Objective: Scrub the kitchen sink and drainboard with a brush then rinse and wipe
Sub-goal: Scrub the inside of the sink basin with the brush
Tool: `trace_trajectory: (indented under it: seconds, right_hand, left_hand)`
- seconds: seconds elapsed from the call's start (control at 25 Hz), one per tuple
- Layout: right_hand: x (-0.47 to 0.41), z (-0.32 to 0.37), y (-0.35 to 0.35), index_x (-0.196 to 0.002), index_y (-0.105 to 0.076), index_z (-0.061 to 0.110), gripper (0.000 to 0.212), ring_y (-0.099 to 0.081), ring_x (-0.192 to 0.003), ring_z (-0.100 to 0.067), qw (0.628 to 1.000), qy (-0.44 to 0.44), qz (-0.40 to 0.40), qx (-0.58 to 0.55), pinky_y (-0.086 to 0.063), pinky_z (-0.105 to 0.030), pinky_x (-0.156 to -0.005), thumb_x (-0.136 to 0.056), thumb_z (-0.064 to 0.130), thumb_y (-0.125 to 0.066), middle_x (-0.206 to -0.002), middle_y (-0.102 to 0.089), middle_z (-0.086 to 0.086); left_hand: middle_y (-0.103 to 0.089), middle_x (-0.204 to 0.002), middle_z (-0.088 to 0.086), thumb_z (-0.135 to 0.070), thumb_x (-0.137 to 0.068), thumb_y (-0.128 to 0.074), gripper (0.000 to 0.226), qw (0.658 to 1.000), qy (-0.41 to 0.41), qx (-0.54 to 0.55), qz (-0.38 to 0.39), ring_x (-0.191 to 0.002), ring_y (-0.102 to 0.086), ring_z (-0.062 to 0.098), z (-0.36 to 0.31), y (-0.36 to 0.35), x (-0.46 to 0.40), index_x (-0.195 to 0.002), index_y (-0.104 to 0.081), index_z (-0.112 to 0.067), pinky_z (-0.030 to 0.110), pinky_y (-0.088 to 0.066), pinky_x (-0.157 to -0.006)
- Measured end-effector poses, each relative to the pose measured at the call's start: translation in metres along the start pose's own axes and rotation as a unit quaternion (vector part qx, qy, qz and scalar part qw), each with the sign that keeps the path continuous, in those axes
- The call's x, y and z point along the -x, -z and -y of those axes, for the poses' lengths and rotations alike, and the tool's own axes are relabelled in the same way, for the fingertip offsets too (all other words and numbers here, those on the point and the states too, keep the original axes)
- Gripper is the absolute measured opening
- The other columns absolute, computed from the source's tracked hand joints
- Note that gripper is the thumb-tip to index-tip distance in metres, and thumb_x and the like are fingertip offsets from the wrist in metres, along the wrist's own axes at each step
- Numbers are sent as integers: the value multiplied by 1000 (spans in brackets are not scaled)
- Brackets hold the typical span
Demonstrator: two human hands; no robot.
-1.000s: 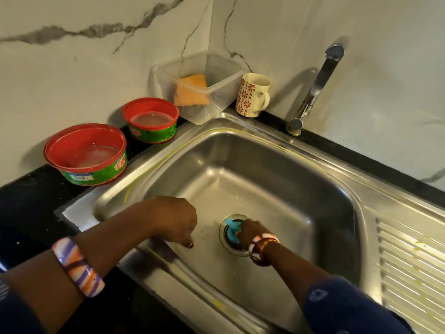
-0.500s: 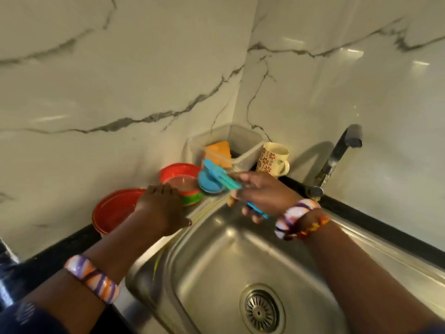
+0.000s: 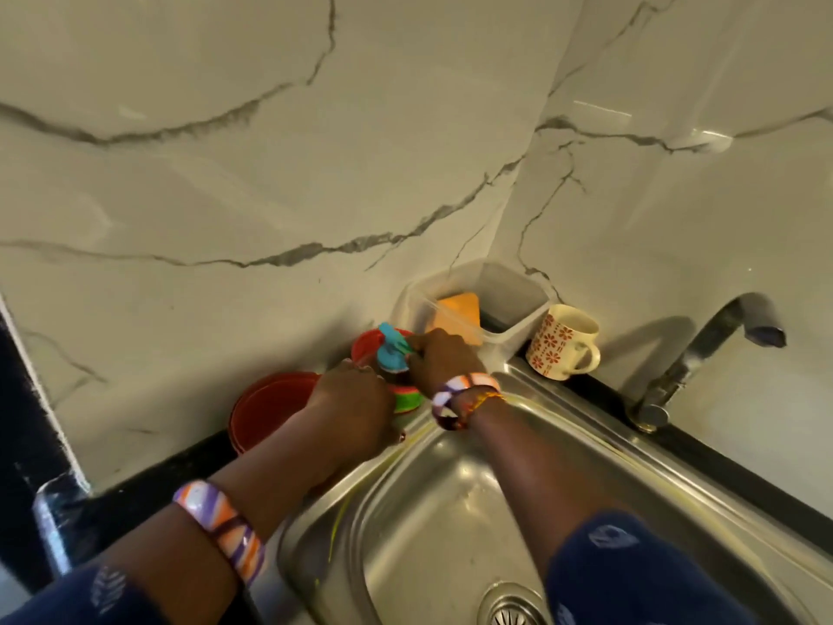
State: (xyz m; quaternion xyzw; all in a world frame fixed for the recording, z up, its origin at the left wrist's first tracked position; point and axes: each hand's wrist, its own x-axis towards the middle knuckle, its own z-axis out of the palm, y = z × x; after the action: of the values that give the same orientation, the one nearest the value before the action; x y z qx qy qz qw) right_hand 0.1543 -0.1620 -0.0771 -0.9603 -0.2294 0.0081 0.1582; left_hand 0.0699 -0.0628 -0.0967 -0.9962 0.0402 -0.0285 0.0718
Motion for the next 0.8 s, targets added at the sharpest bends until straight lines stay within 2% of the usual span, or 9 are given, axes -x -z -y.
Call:
trace_trajectory:
  seconds: [0.12, 0.16, 0.24, 0.32, 0.4, 0.56, 0.68, 0.72, 0.8]
  right_hand:
    - [15, 8, 0, -119, -63, 9, 31, -56, -112, -30, 997, 52, 9, -47, -35, -28, -75, -94, 21, -50, -119, -63, -17]
    - [22, 4, 8, -112, -66, 6, 29, -61, -103, -28, 996, 35, -1, -88, -34, -27, -68, -93, 21, -50, -108, -66, -18]
    - [39, -17, 32, -90, -69, 6, 23, -61, -62, -12, 980, -21, -33, -194, -33, -24, -54, -92, 17, -49, -76, -63, -11]
    - [72, -46, 50, -75, -58, 12, 23, -42, -31, -3, 903, -138, -15, -406, -31, -15, -37, -94, 18, -48, -59, -49, -2]
    - [117, -75, 52, -79, -55, 9, 23, -41, -27, -2, 804, -233, 96, -538, -30, -9, -28, -95, 23, -47, -57, -48, -2]
    - [206, -118, 25, -84, -53, 0, 26, -28, -21, 0, 740, -278, 350, -502, -19, -5, -23, -98, 17, -39, -40, -43, -1]
    - [222, -124, 3, -111, -59, 9, 25, -28, -29, 0, 660, -264, 376, -595, -18, -6, -24, -97, 11, -38, -58, -45, -4]
    - [214, -121, -9, -117, -57, 12, 28, -28, -31, 0, 658, -245, 365, -612, -18, -6, -24, -97, 12, -39, -63, -43, -4]
    - [194, -104, -37, -123, -54, 8, 29, -28, -27, -1, 713, -204, 325, -587, -17, -7, -26, -96, 11, -42, -63, -40, -6]
  left_hand:
    - [-59, -124, 7, -48, -93, -41, 44, 999, 12, 39, 29, -115, -55, 25, -1, 6, 1, -122, -55, -17, 30, -43, -92]
    - [-59, -125, 7, -50, -92, -43, 46, 997, 18, 59, 36, -115, -56, 25, 1, 6, 1, -123, -54, -19, 31, -44, -91]
    - [-60, -122, 8, -51, -90, -45, 46, 993, 42, 101, 36, -112, -57, 27, 5, 2, 5, -121, -55, -18, 34, -45, -88]
    - [-62, -117, 11, -48, -90, -47, 42, 991, 56, 117, 6, -106, -58, 30, 9, -3, 9, -119, -58, -20, 35, -48, -85]
    - [-63, -114, 14, -41, -91, -49, 34, 990, 73, 117, -37, -104, -58, 33, 11, -3, 17, -118, -59, -23, 36, -46, -81]
    - [-66, -110, 15, -35, -88, -50, 34, 967, 124, 172, -139, -101, -60, 36, -23, -3, 55, -118, -63, -24, 41, -49, -80]
    - [-71, -95, 15, -38, -79, -45, 42, 944, 159, 213, -194, -86, -65, 37, -63, -20, 105, -108, -69, -20, 44, -54, -71]
    - [-71, -93, 14, -40, -78, -44, 45, 937, 177, 227, -196, -85, -66, 36, -74, -25, 117, -108, -70, -19, 44, -54, -72]
    - [-73, -96, 8, -40, -80, -46, 44, 916, 206, 268, -215, -82, -68, 30, -92, -32, 132, -109, -70, -18, 35, -54, -74]
